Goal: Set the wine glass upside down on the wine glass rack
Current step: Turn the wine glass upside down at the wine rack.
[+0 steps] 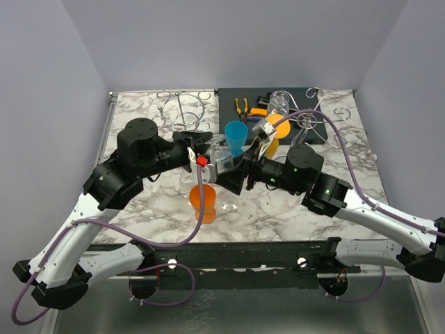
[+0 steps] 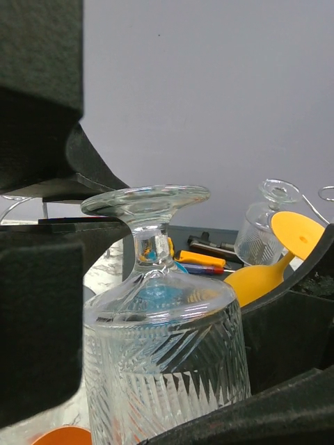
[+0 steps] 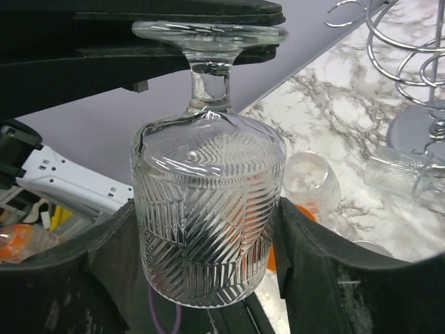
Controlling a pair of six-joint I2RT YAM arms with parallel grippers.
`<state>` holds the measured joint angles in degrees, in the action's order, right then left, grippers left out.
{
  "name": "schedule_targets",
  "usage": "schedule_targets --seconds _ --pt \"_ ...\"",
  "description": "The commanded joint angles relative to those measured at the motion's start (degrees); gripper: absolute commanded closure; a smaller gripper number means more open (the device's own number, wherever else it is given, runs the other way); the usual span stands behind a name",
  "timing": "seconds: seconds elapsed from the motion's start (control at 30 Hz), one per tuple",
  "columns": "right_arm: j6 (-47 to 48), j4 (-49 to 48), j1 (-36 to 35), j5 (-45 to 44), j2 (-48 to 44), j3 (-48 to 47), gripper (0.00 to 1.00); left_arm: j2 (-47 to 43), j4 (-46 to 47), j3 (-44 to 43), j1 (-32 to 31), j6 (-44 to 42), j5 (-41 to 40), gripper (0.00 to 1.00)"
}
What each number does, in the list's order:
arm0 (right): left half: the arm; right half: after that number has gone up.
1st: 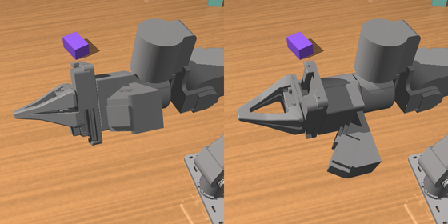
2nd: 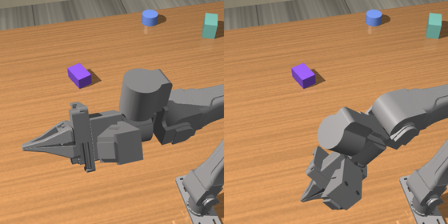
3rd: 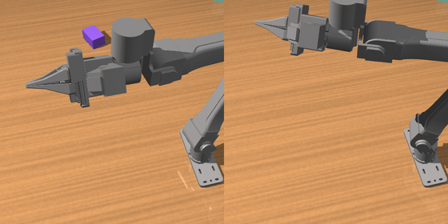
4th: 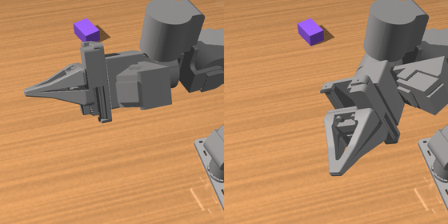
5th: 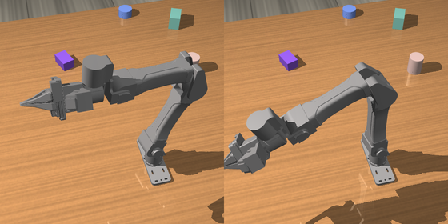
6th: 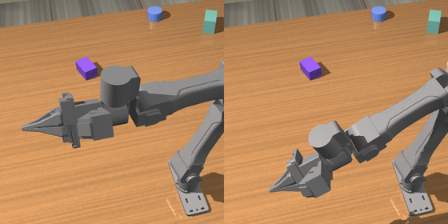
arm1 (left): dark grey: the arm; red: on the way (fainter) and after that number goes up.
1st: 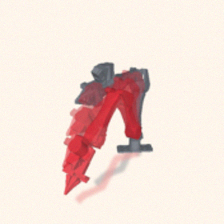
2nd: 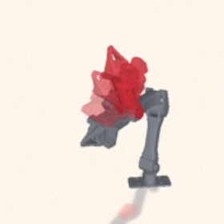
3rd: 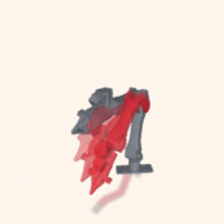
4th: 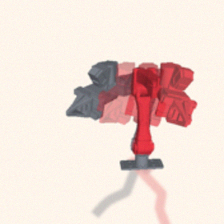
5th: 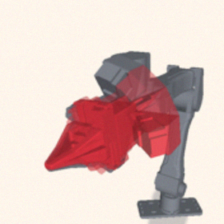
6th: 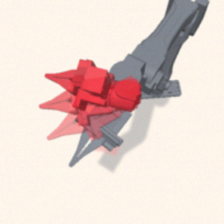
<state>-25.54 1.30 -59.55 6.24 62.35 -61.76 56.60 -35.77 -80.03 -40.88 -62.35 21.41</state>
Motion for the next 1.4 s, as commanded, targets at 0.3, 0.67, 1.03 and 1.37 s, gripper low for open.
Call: schedule_targets --seconds 0.3,0.67,1.03,1.37 --pt "2.9 -5.3 0.1 -6.0 -4.4 7.7 0.8 -3.0 11.4 4.1 -0.3 -5.0 9.0 0.47" --pt "5.3 -2.1 0.1 -17.5 -14.6 14.4 0.96 -0.8 15.0 3.2 -0.3 3.9 6.0 0.11" --pt "3.4 9.5 0.1 -30.1 -30.9 21.8 1.0 -0.1 16.1 3.2 -0.3 10.4 5.4 0.09" --pt "4.4 15.7 0.1 -36.6 -37.8 21.5 1.0 -1.0 17.2 5.3 -0.3 12.0 6.4 0.09"
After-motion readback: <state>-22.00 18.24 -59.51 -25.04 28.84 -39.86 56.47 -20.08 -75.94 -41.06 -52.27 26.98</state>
